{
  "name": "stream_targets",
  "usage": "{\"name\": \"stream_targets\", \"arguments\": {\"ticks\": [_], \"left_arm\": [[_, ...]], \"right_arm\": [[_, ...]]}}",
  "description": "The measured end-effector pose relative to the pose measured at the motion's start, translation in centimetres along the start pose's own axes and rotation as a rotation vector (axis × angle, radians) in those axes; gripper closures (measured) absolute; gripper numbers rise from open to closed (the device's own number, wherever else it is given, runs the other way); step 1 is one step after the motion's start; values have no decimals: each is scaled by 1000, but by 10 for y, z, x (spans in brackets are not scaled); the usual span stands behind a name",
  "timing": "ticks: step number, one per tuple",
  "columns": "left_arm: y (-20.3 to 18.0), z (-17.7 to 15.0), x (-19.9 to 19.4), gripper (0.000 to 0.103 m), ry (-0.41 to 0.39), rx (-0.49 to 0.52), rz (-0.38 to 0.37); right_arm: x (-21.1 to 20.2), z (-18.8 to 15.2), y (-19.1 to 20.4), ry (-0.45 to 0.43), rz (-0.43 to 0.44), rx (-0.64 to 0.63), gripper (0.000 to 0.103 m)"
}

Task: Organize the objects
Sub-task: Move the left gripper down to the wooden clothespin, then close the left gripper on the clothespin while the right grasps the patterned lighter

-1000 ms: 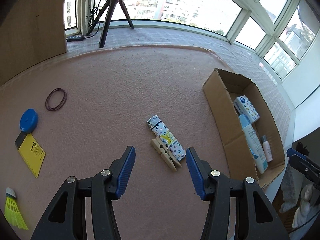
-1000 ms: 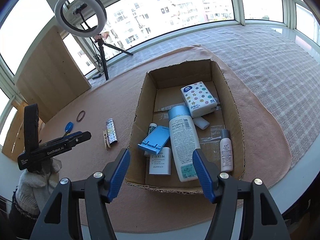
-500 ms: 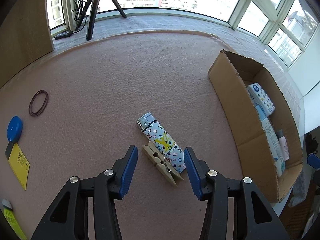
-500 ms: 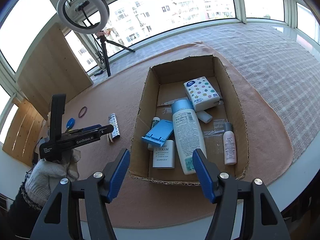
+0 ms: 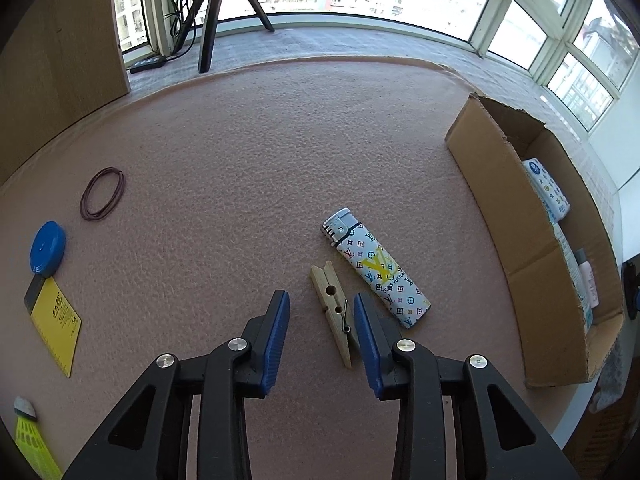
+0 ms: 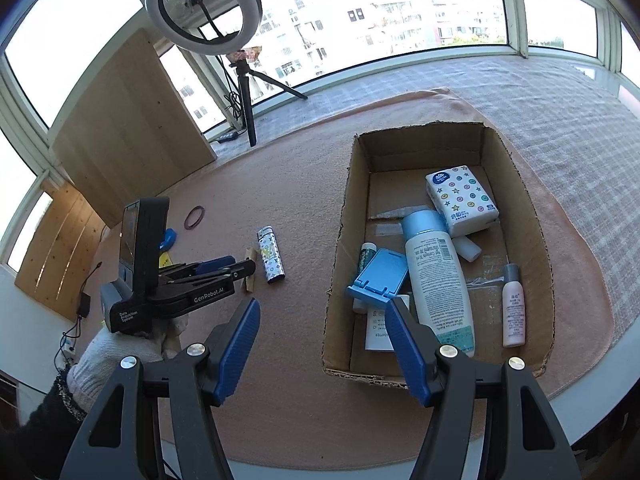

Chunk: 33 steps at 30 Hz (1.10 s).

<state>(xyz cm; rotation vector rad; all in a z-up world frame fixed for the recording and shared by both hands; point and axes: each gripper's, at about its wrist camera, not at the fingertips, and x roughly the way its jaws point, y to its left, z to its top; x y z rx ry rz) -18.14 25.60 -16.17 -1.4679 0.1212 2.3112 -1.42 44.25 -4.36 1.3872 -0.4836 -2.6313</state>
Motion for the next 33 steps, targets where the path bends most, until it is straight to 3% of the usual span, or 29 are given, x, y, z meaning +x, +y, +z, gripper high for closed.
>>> {"name": "stream_targets", "arguments": {"ticks": [7,15,17,20,23,28,33], "left_arm": [[17,-1,-7,73,-16,-22,28],[55,-10,-18,76,-32,-85,50],[62,-11,-23,76,-39,-102,51],[71,-15,-28,73,-42,-148,-10],[66,-16,-32,73,-58,-121,-21],[53,-15,-20,73,-26,-72,-3],[54,-15,-9,73,-5,-73,5]], "right_arm": [[21,13,34,17,43,-79,42],[74,25,62,104,84,-144,42],[91,29,64,123,67,-153,42],[117,35,69,166,53,-143,42],[138,38,72,197,35,-127,42],[165,43,76,223,-29,-143,54],[183,46,74,248,-74,-159,56]]}}
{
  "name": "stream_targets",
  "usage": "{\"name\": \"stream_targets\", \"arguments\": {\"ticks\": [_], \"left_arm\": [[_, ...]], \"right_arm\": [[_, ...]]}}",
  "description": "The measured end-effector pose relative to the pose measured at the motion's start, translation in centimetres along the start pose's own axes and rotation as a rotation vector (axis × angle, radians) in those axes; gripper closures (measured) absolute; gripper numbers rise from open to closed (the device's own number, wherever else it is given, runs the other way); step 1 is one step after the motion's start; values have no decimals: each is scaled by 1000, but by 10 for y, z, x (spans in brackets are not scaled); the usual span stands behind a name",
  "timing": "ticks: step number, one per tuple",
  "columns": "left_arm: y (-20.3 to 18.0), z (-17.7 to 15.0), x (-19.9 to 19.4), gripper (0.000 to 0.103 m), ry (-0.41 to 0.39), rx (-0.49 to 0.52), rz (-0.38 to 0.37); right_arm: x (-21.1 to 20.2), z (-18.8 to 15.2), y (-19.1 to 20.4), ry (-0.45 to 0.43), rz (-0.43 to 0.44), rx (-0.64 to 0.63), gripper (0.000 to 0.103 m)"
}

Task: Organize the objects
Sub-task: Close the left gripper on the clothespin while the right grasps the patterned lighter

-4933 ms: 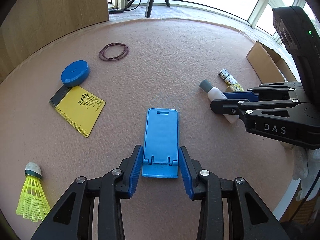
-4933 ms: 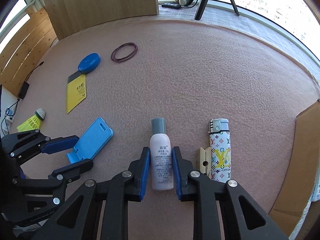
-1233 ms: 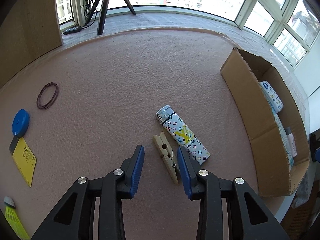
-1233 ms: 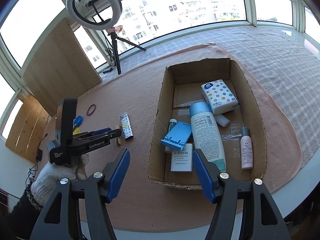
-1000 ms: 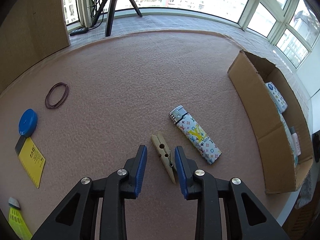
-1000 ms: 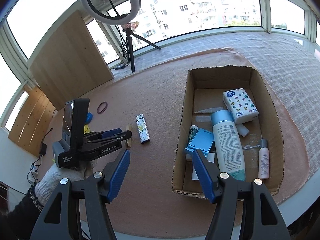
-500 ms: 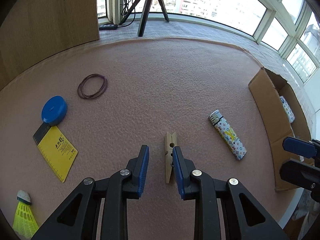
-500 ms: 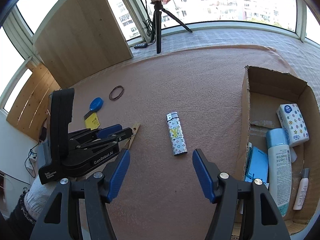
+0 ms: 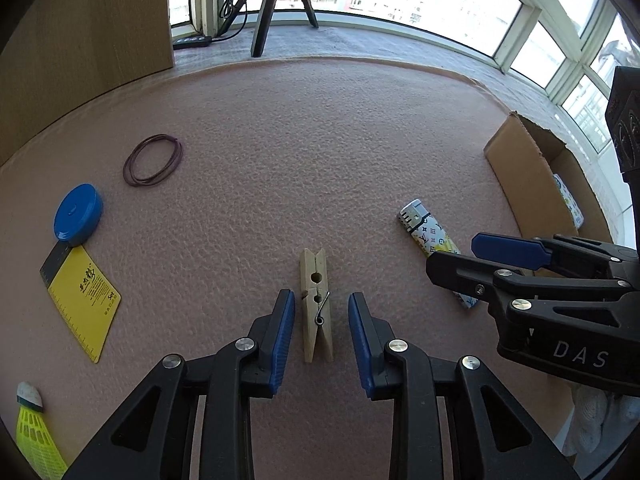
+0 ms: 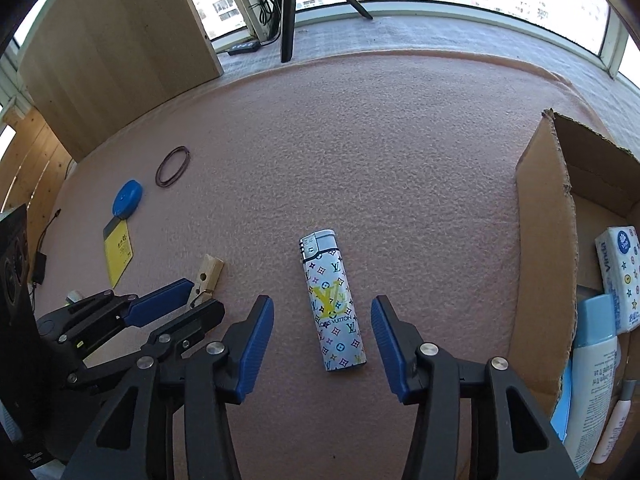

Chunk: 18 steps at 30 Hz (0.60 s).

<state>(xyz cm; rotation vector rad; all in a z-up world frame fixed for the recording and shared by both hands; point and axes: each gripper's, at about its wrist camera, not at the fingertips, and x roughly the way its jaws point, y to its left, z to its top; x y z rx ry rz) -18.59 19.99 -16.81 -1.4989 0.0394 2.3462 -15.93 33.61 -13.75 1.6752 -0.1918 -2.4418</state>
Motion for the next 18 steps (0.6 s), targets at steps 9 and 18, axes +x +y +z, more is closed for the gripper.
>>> {"name": "stream_targets", "arguments": {"ticks": [9,18], "left_arm": [[4,3,2,82,2,-8,5],[5,3,0,88,8,-7,2]], "right_arm": [[13,5,2,20,-39,-33,63],[15,5,6,22,-65,-68,80]]}}
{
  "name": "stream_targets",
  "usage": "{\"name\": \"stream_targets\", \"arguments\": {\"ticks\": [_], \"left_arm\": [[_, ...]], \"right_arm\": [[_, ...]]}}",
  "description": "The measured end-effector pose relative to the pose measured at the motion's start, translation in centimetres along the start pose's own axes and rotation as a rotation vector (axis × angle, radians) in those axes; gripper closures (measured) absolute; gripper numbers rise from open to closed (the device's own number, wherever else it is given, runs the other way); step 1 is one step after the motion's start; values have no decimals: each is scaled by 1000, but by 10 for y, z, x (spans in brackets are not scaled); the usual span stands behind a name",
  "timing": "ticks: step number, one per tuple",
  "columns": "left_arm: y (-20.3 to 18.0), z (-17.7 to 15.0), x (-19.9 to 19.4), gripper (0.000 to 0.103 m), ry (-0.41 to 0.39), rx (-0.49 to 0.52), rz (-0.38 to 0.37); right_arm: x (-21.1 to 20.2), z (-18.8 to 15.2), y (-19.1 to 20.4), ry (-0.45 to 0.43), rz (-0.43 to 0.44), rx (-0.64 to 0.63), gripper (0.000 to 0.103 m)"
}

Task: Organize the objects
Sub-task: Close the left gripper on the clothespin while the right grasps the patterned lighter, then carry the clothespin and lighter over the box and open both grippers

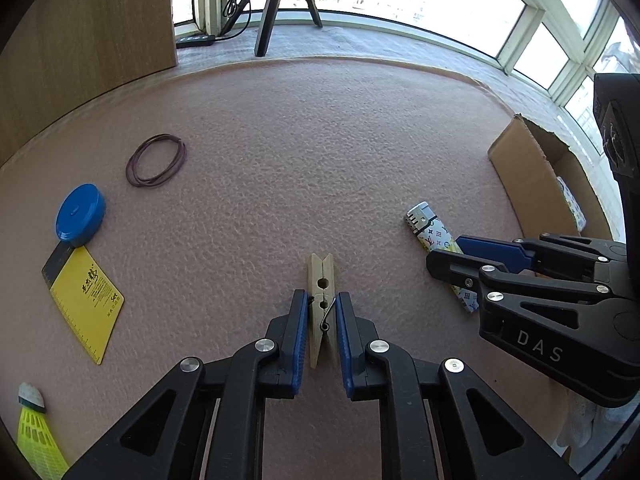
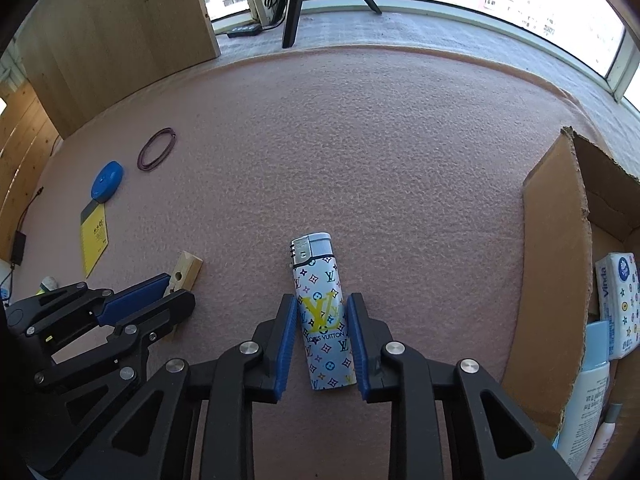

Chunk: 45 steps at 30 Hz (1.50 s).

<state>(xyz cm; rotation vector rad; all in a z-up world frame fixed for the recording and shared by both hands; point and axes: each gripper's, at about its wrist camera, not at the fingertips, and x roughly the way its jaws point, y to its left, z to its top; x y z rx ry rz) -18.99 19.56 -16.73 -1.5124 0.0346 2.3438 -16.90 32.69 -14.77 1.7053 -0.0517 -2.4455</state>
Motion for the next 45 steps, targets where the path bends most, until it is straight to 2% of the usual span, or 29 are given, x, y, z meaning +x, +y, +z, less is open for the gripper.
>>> {"name": "stream_targets", "arguments": {"ticks": [8,13,22,29,34,45], "left_arm": [[-1,-4,-5,89,3,-10,-14],[-3,-6,-17,89,-15,-17,-21],[-18,-7,-47,89,-61,-9,-61],[-57,2,-66,89,-103,45,-111],[-94,7,-70,89,-110,106,-157],[-180,14,-61,89,-93,239,-227]], "right_arm": [[-2,-7,3,-7,2,-8,82],[-9,-14,2,-6,36,10,82],[-57,-37,-4,-85,110,41,82],[-102,-57,-28,-167,107,62,82],[-129,-74,-59,-211,98,127,82],[-159,-107,-135,-257,25,279,82]]}}
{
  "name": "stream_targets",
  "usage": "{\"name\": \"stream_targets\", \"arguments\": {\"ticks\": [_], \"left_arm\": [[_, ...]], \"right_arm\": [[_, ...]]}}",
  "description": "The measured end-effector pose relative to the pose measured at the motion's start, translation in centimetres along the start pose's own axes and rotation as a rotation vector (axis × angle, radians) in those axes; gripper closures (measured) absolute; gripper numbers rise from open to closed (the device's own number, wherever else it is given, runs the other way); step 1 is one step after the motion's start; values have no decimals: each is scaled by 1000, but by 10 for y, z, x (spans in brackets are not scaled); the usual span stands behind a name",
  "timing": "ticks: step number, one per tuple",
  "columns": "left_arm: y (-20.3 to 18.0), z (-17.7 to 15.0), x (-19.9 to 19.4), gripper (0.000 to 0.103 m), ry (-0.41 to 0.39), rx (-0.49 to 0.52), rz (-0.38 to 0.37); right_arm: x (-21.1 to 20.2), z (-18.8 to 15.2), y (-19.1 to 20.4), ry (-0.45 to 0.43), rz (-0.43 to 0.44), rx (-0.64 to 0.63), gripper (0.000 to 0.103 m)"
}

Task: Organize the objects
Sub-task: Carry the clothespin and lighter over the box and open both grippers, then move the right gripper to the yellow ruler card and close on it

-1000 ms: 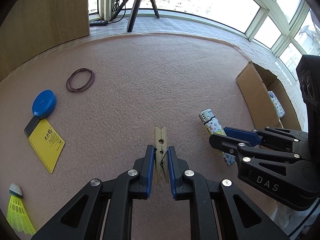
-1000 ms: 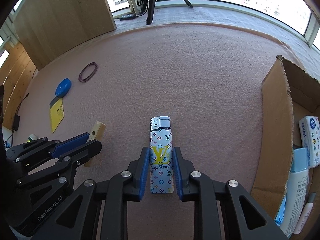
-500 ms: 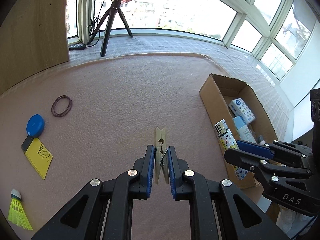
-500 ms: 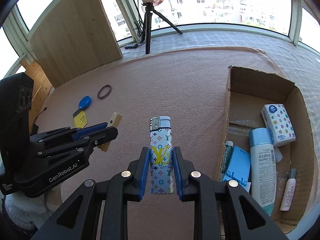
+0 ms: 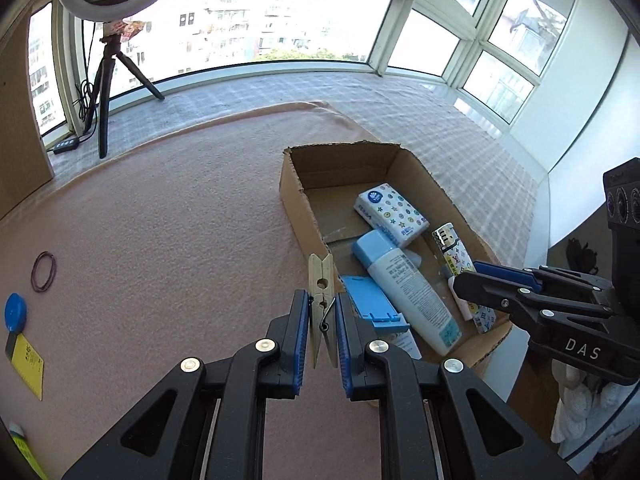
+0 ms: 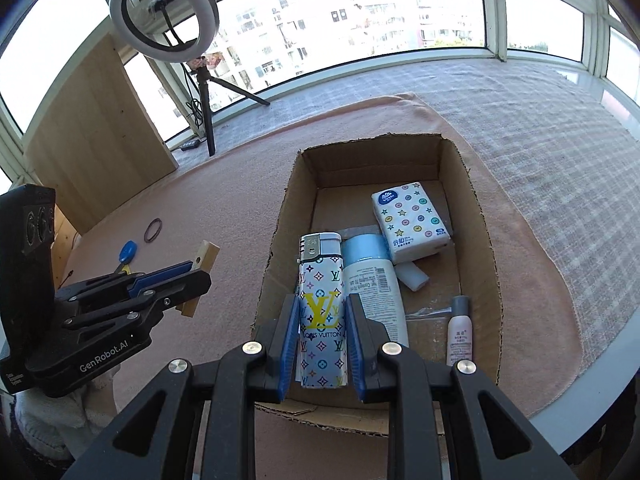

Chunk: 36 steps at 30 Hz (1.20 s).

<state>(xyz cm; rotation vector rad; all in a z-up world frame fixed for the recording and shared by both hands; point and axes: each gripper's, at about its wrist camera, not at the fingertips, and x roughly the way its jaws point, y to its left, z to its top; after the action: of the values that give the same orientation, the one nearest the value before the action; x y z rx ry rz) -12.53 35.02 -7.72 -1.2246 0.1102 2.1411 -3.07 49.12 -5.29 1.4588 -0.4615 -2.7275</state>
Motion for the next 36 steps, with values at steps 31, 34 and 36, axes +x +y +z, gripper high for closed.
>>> {"name": "stream_targets", "arguments": {"ticks": [31,34,36], "left_arm": [[-20,32,26,41,-9,-16,50],[-9,21,12,41,-12,-34,68],[0,12,2,41,-14,-56,77]], "right_arm": [[-12,-7,-39,-24,4,55,39],[-9,-9,-33,-18,21,56,38],[-6,-9,-27,-17,37,49,38]]}}
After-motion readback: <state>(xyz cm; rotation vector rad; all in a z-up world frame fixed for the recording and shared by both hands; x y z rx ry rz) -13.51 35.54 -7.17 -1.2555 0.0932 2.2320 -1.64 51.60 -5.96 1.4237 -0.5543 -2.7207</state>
